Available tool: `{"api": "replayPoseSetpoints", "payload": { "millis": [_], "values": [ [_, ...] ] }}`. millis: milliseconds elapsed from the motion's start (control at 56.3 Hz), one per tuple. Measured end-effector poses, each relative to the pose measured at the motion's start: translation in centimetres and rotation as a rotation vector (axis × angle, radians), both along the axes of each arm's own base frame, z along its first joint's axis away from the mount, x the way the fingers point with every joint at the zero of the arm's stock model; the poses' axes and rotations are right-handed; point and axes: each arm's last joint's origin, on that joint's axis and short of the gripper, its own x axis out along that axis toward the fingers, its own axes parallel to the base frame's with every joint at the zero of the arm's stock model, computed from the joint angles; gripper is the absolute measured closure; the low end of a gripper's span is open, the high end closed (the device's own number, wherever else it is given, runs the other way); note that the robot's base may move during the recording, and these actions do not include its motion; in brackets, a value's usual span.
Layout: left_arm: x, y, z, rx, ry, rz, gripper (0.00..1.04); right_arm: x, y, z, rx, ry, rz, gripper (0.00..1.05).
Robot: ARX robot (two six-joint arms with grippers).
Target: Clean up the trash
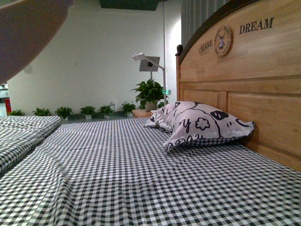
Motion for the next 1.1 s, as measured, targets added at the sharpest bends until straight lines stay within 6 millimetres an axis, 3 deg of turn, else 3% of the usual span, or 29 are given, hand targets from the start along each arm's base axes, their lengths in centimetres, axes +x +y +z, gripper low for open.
{"api": "replayPoseSetpoints", "payload": {
  "millis": [267,1102],
  "values": [
    [-0.8,-0.6,-0.4,-0.041,-0.019,0.018,0.77,-0.5,-0.6,-0.7,-0.001,0.003,-0.174,0.85],
    [-0.8,-0.8,-0.6,-0.103,-0.024,0.034,0.77,-0.5,-1.7,-1.6,-0.070,0.012,-0.224,0.85]
  ]
}}
